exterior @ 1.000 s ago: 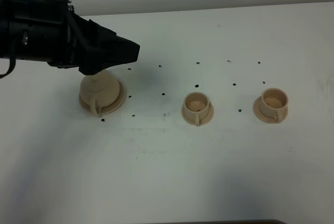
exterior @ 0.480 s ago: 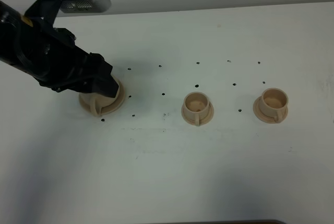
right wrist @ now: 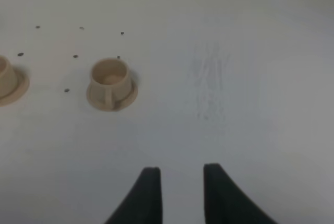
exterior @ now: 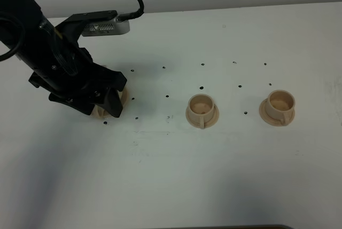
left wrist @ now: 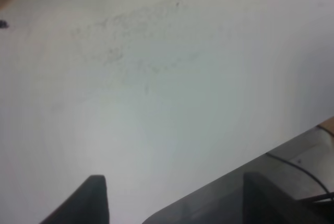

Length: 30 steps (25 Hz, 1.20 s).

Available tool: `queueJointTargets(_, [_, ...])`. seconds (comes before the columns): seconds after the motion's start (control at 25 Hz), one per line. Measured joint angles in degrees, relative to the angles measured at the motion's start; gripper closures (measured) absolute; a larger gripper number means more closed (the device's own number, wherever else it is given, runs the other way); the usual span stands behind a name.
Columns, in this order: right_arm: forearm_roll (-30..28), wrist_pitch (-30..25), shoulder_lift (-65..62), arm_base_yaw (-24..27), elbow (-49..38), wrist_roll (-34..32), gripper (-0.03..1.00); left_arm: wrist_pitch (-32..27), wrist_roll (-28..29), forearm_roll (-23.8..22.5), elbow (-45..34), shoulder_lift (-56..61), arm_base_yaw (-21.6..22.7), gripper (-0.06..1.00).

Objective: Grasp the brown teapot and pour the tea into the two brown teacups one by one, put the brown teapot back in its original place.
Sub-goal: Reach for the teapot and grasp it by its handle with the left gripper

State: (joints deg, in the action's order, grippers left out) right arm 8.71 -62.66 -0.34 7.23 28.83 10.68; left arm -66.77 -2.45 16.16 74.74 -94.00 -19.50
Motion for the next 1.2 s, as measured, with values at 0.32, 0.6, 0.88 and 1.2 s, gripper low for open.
queueJointTargets(0.32, [0.0,0.0,0.0,0.0,0.0,0.0,0.77,-1.4,9.6,-13.2,3.4,-1.7,-2.4,0.37])
queueJointTargets(0.6, [0.0,0.0,0.0,0.0,0.0,0.0,0.77,-1.4,12.9,-17.5,3.4,-5.5,-2.4,0.37])
queueJointTargets(0.88, [0.1,0.0,0.0,0.0,0.0,-0.1,0.77,-1.4,14.1,-17.0,3.4,-10.8,0.3,0.37])
queueJointTargets(1.2, [0.1,0.0,0.0,0.0,0.0,0.0,0.77,2.6,14.1,-17.1,3.4,-13.0,4.1,0.37])
